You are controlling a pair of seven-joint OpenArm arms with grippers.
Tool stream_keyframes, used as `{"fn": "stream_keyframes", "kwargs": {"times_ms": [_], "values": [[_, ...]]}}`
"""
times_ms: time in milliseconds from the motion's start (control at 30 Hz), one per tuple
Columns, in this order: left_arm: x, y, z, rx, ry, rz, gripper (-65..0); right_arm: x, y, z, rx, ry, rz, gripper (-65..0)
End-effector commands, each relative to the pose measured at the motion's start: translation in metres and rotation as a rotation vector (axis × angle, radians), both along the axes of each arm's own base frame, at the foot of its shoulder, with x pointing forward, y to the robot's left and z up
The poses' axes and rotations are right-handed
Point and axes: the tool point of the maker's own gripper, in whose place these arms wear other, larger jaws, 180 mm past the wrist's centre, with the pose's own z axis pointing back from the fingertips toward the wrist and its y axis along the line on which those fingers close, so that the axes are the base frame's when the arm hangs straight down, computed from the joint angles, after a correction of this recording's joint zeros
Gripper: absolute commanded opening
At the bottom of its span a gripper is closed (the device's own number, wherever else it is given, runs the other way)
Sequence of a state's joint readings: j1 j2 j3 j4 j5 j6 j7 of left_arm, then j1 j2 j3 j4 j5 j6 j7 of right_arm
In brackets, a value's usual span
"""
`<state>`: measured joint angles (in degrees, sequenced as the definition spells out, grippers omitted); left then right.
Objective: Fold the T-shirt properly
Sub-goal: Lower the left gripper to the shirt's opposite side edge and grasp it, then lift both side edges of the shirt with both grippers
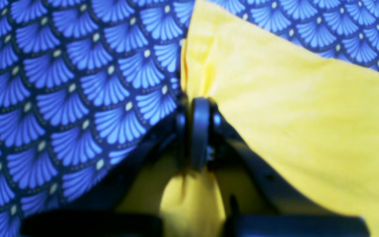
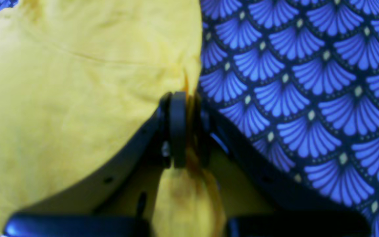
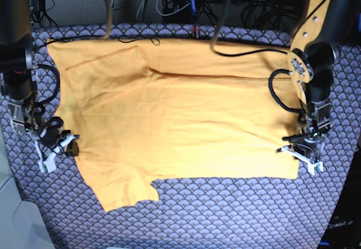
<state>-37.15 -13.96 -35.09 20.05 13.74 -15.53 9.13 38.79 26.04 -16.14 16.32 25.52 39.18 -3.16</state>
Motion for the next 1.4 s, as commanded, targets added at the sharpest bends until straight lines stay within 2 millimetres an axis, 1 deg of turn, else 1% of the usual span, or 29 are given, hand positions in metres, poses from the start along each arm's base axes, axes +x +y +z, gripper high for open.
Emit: {"fn": "stream_keyframes", "kwargs": {"times_ms": [0,33,67,100,167,233,300,400,500,600,1000,1100,1167,1300,1367], "values": [[0.014,0.010,0.024,0.031,-0.045,0.004,-65.0,0.016,-0.006,0.026,0.012,-0.073,-0.007,-61.6],[0.015,0.012,0.029,0.040,-0.041,0.004,-65.0,0.016,-0.006,0.026,0.012,-0.073,-0.007,-62.7],[0.011,0.013,0.028,0.046,-0.023,0.004,-65.0,0.016,-0.006,0.026,0.012,-0.073,-0.007,-64.0],[0.010,0.016,0.030,0.057,-0.022,0.005,-65.0,0.016,-0.006,0.026,0.012,-0.073,-0.007,-64.8],[0.012,0.012,0.039,0.074,-0.041,0.000,-65.0,0.016,-0.006,0.025,0.012,-0.071,-0.007,-65.0],[0.010,0.010,0.041,0.086,-0.037,-0.004,-65.0,0.017,-0.005,0.025,0.015,-0.072,-0.006,-65.0],[0.013,0.002,0.045,0.119,-0.030,-0.042,-65.0,0.017,-0.005,0.026,0.021,-0.075,-0.010,-65.0],[0.010,-0.009,0.038,0.152,-0.010,-0.091,-65.0,0.018,-0.005,0.026,0.024,-0.077,-0.013,-65.0],[0.011,-0.018,0.035,0.147,-0.008,-0.106,-65.0,0.017,-0.005,0.026,0.026,-0.076,-0.016,-65.0],[0.010,-0.019,0.032,0.143,-0.005,-0.109,-65.0,0.017,-0.007,0.026,0.024,-0.077,-0.018,-65.0],[0.010,-0.021,0.032,0.146,0.001,-0.116,-65.0,0.016,-0.002,0.023,0.015,-0.069,0.000,-65.0],[0.010,-0.021,0.031,0.150,0.005,-0.117,-65.0,0.015,0.004,0.020,-0.007,-0.055,0.035,-65.0],[0.010,-0.021,0.031,0.147,0.003,-0.116,-65.0,0.014,0.016,0.015,-0.010,-0.044,0.064,-65.0],[0.010,-0.021,0.031,0.150,0.005,-0.117,-65.0,0.011,0.022,0.009,-0.029,-0.024,0.094,-65.0],[0.010,-0.021,0.031,0.150,0.005,-0.117,-65.0,0.011,0.022,0.010,-0.023,-0.025,0.089,-65.0]]}}
